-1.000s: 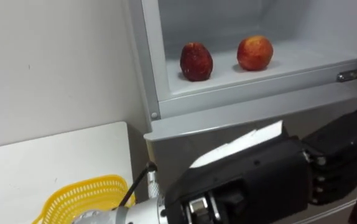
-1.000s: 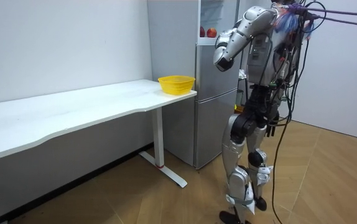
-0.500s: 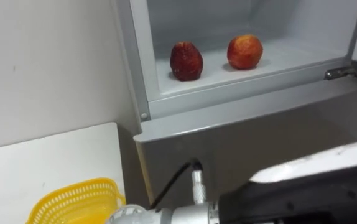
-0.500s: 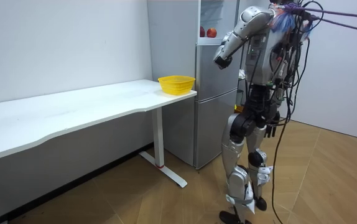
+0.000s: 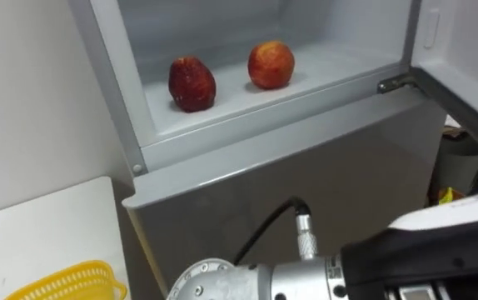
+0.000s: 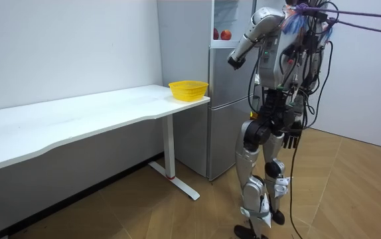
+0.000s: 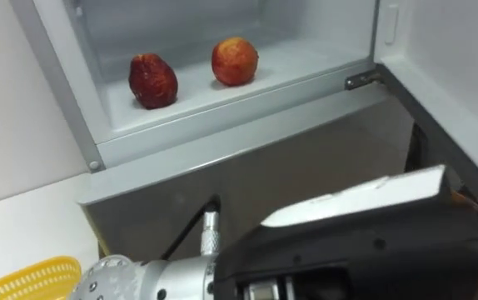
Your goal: Retrieve from the upper fridge
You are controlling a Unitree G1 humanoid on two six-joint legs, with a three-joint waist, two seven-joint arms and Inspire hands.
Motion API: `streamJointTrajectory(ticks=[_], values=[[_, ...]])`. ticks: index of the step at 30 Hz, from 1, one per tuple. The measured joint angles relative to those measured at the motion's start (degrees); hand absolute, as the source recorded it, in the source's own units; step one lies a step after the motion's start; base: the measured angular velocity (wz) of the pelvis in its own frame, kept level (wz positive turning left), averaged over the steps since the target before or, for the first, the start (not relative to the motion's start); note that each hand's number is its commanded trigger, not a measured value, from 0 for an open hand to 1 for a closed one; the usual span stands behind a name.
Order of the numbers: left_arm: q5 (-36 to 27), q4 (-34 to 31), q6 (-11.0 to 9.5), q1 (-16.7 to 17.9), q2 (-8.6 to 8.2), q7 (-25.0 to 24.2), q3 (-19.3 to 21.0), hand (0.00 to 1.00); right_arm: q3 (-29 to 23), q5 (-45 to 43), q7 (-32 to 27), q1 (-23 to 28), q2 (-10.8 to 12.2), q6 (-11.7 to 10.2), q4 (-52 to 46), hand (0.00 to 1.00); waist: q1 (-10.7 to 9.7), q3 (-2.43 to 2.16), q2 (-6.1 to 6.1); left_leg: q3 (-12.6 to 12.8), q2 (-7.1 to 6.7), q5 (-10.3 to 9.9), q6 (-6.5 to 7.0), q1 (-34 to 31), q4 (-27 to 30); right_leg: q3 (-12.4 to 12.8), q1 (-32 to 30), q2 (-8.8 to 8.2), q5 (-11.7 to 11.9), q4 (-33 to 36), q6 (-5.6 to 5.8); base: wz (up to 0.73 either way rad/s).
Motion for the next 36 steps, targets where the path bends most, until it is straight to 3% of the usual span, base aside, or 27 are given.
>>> streamJointTrajectory(ticks=[11, 17, 20, 25, 27, 29, 30, 33, 36], values=[[0.05, 3.75, -0.01, -2.32, -4.73, 4.27, -3.84, 0.00, 3.30, 1.26, -0.33, -0.99, 0.07, 0.43, 1.05, 0.00, -0.56, 0.05, 0.11, 0.00, -0.08, 0.00, 0.00, 0.04, -0.17, -0.09, 0.01, -0.01, 0.00, -0.13, 0.00, 0.00], [3.14, 3.73, 0.03, -2.32, -4.84, 6.05, -4.19, 0.00, 3.28, 1.21, -0.62, -1.46, 0.05, 1.18, 1.05, 0.00, -0.09, 0.11, 0.15, 0.35, -0.10, 0.01, -0.01, 1.20, -1.51, 0.33, 0.10, 0.15, -0.01, -0.03, 0.01, -0.06], [3.99, 3.51, 0.04, -2.31, -3.49, 6.06, -3.64, 0.00, 3.25, 1.15, -0.45, -1.52, 0.03, 1.21, 1.03, 0.00, 1.04, 0.31, -0.14, 0.37, -0.08, 0.01, -0.01, 1.20, -1.58, 0.72, -0.04, 0.20, -0.01, 0.19, 0.01, -0.04], [6.29, 2.92, 0.07, -2.25, 1.05, 6.07, 0.08, 0.00, 3.23, 0.89, -0.59, -1.34, 0.03, 0.97, 0.84, 0.00, 4.39, 0.45, -0.35, 0.39, -0.08, 0.02, -0.02, 1.35, -1.57, 0.25, -0.12, 0.13, -0.01, 0.76, 0.00, 0.00], [6.10, 1.15, 0.03, -1.42, 2.66, 6.78, 5.79, 0.00, 2.36, 1.07, -0.63, -1.37, -0.10, 0.80, 1.06, 0.00, 7.49, 0.49, -0.41, 0.35, -0.06, 0.05, -0.05, 1.25, -1.59, 0.07, -0.26, 0.11, 0.00, 0.79, -0.03, 0.06], [6.14, -1.89, -0.47, 0.29, 4.68, 8.49, 9.66, 0.00, 1.96, 1.14, -0.77, -1.32, -0.09, 0.39, 1.19, 0.00, 8.19, 0.59, -0.72, 0.08, -0.06, 0.06, -0.06, 1.23, -1.59, -0.60, -0.06, 0.09, -0.04, 0.66, 0.01, 0.23], [6.38, -3.22, -0.89, 1.34, 5.74, 9.11, 11.51, 0.00, 1.71, 1.25, -1.26, -0.90, -0.08, -0.16, 0.91, 0.00, 9.49, 0.61, -1.07, -0.20, -0.08, 0.07, -0.08, 1.24, -1.59, -0.89, 0.00, 0.06, -0.08, 0.65, 0.04, 0.13], [7.82, -5.91, -0.95, 4.35, 7.03, 10.17, 16.85, 0.00, -0.30, 0.92, -2.47, 0.88, -0.04, -1.33, 0.12, 0.00, 12.72, 0.55, -1.84, -0.45, -0.09, 0.08, -0.09, 1.45, -1.60, -1.23, 0.29, 0.04, -0.08, 0.64, 0.03, 0.04], [8.00, -6.01, -0.99, 4.47, 8.05, 13.49, 21.09, 0.00, -0.90, 0.41, -3.64, 1.44, 0.46, -1.12, 0.26, 0.00, 13.84, 0.45, -2.77, -0.61, -0.12, 0.08, -0.09, 1.47, -1.59, -1.66, 1.04, 0.00, -0.09, 0.57, 0.04, 0.10]])
